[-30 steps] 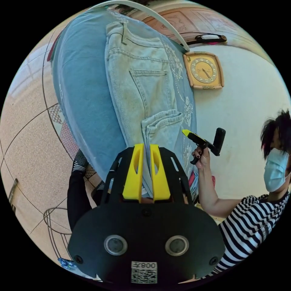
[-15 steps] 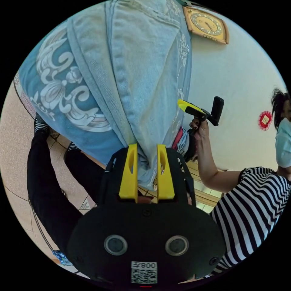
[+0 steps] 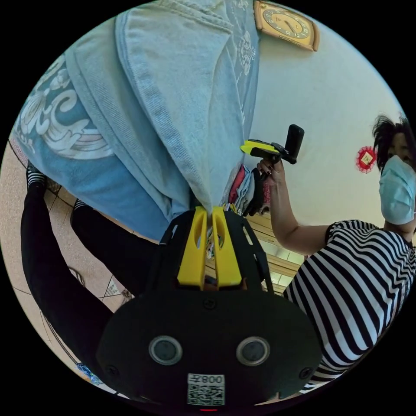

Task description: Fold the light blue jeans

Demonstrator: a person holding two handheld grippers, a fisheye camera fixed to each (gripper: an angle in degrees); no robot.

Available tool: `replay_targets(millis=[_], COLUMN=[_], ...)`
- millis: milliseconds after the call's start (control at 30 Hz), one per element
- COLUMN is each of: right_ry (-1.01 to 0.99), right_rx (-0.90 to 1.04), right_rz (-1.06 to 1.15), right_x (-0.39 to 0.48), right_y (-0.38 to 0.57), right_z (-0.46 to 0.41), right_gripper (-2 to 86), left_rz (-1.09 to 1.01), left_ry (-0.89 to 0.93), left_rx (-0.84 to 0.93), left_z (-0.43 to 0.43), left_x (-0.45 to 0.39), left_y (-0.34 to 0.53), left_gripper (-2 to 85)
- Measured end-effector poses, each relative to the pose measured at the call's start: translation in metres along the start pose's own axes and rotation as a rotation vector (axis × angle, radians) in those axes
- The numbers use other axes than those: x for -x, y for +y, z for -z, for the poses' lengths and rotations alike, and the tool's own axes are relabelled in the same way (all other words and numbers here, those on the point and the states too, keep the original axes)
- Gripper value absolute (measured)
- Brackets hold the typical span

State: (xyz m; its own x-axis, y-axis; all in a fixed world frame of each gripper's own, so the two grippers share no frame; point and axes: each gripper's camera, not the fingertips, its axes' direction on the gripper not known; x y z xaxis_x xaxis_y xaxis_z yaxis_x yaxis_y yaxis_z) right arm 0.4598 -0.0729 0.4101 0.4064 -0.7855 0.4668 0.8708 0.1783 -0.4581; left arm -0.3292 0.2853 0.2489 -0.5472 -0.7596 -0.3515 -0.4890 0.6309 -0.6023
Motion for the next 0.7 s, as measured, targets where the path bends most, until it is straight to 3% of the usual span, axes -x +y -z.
replay_targets(millis=[333,533,700], right_ry=[-0.122,-0.022,-0.266], right_rx=[-0.051,-0.171,-0.274], right_rz=[-0.122,-0.285,-0.439], right_x=[-0.044,-0.046,-0.059], right_y=[0.01,0.046,0.074], right_z=[-0.008,0.008,-0.023], right_gripper=[3.2,8.2,12.0], left_rz=[0.097,0.143,0.224], left_ry=[0.005,-0.044,-0.014], left_rx=[0.022,0.069,0.1], left_z=[-0.02,-0.022,-0.034], left_x=[0.02,0.005,0.004], left_y=[-0.001,0.019,0.032], left_gripper=[3.3,7.7,11.5])
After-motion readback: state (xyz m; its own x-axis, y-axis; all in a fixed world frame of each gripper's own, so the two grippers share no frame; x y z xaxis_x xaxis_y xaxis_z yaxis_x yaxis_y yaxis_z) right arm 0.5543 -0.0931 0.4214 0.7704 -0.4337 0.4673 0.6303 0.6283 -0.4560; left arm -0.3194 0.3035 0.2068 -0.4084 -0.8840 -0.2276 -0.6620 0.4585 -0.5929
